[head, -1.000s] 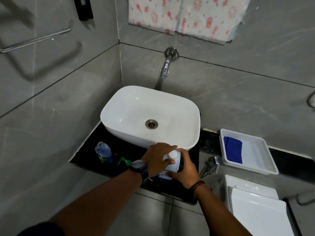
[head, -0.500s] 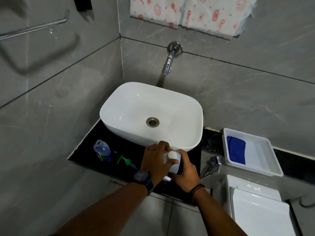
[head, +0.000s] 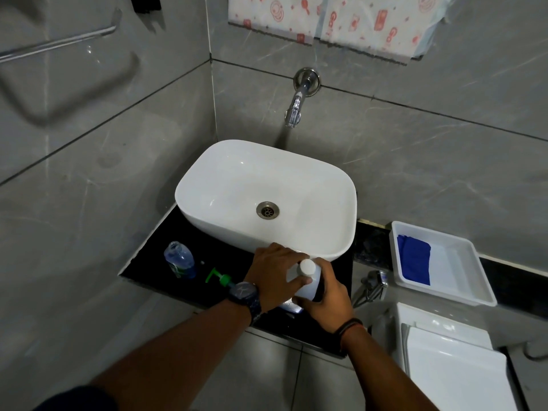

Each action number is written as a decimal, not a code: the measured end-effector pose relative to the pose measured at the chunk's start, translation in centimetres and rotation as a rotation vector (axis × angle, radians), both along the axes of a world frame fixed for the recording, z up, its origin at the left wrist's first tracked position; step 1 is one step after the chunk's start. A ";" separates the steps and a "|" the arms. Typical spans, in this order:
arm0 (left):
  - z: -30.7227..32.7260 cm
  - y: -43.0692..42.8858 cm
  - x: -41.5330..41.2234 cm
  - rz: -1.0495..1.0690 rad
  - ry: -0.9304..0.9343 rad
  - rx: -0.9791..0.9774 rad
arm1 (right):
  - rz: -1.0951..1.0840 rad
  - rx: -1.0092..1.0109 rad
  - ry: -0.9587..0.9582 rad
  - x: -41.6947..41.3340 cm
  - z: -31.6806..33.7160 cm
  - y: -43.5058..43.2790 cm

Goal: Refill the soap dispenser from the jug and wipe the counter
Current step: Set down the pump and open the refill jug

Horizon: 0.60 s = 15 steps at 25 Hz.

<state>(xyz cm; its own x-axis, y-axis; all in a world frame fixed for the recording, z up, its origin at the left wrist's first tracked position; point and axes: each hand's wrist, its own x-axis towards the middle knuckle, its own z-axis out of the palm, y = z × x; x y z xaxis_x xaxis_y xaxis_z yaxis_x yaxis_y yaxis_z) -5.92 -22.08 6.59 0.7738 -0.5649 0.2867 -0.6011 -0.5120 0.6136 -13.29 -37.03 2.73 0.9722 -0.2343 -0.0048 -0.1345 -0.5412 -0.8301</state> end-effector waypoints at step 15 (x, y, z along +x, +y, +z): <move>-5.9 4.6 3.2 0.378 0.204 0.240 | 0.001 -0.013 -0.024 0.4 -0.7 0.2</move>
